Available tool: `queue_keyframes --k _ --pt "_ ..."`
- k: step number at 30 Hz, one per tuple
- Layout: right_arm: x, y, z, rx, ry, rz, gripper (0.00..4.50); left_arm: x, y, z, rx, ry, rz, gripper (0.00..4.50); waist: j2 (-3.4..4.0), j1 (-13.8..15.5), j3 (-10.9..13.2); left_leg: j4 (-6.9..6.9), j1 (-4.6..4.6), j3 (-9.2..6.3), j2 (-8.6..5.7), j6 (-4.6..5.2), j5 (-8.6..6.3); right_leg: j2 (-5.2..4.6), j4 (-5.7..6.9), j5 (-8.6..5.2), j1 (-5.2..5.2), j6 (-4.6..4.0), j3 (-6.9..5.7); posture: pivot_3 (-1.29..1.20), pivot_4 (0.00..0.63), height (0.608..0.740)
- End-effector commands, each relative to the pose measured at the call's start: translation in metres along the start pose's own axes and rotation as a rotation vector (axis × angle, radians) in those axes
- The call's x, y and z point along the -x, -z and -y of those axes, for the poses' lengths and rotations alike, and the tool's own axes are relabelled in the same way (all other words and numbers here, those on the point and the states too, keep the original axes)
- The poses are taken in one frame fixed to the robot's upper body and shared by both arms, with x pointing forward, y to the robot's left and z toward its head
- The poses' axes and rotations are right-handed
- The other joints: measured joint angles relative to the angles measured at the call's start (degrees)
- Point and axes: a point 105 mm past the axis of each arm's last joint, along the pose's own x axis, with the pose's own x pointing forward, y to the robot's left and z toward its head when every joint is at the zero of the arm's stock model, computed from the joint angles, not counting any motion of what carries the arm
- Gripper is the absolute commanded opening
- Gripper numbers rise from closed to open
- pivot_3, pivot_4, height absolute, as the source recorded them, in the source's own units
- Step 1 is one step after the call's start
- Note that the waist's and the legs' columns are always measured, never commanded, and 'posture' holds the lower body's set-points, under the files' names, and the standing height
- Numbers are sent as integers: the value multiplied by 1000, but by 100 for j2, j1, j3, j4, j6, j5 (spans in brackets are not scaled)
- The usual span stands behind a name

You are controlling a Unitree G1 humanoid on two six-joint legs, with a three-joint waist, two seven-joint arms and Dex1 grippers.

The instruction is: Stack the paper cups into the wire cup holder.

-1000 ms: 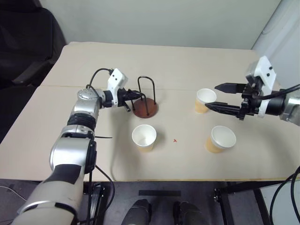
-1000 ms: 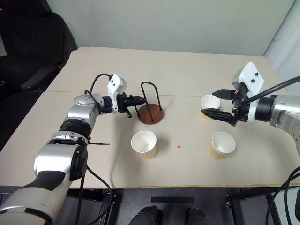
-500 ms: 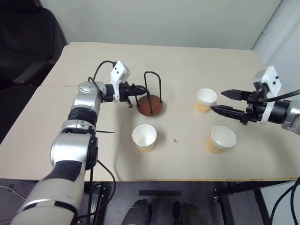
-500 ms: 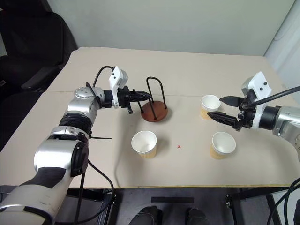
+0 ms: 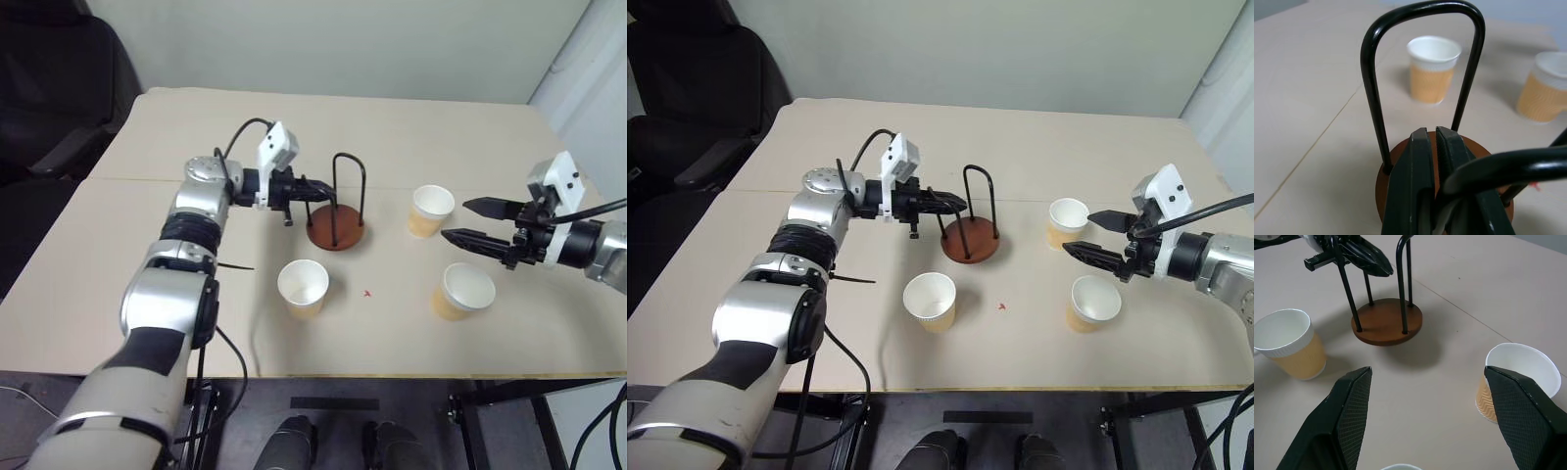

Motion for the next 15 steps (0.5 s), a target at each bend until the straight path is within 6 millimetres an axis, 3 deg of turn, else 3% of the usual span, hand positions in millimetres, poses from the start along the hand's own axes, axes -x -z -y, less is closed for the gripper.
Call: queue_keyframes --k 1,15 --pt "10 -13 0 58 30 34 3734 -12 -22 5 -75 50 23 33 0 3 0 -1 0 0 0 0 0 0 0 0 0 0 -1 0 150 740" --pt "14 -27 -21 143 -56 72 3734 -34 -21 20 -103 159 -8 33 0 8 0 3 -1 4 0 1 0 0 4 0 0 6 0 0 150 740"
